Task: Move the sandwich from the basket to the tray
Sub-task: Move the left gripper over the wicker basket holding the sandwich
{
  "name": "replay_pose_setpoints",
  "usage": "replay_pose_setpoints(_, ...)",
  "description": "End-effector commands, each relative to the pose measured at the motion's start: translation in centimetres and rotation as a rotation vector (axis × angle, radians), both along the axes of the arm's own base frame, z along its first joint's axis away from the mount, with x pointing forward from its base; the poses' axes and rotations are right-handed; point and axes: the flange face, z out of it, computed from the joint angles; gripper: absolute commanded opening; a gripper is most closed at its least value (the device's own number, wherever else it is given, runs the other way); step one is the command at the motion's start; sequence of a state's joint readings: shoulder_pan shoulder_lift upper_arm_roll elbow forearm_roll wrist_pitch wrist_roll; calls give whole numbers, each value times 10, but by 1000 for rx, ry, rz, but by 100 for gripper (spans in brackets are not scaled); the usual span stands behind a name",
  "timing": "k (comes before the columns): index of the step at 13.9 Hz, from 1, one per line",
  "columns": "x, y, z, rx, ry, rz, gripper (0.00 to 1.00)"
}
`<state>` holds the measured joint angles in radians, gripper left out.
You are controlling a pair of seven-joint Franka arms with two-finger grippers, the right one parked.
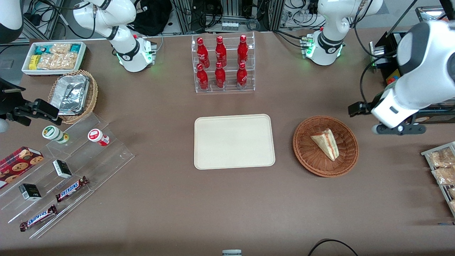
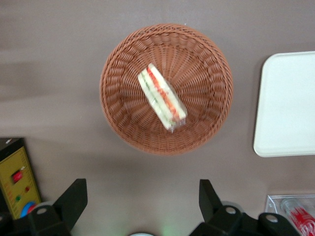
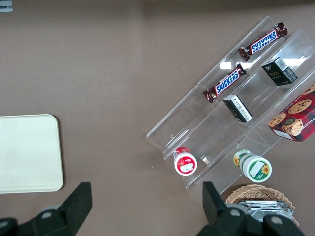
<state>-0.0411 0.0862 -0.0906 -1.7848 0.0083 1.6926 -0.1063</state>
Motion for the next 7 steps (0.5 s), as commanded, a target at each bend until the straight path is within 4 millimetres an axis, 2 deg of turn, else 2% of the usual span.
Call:
replay_pose_setpoints(1, -12, -3, -39, 9, -33, -5, 100)
replay_pose_setpoints(5, -19, -2, -90, 1, -83, 1, 100)
replay_pose_setpoints(7, -27, -3, -116, 1, -125, 63, 100)
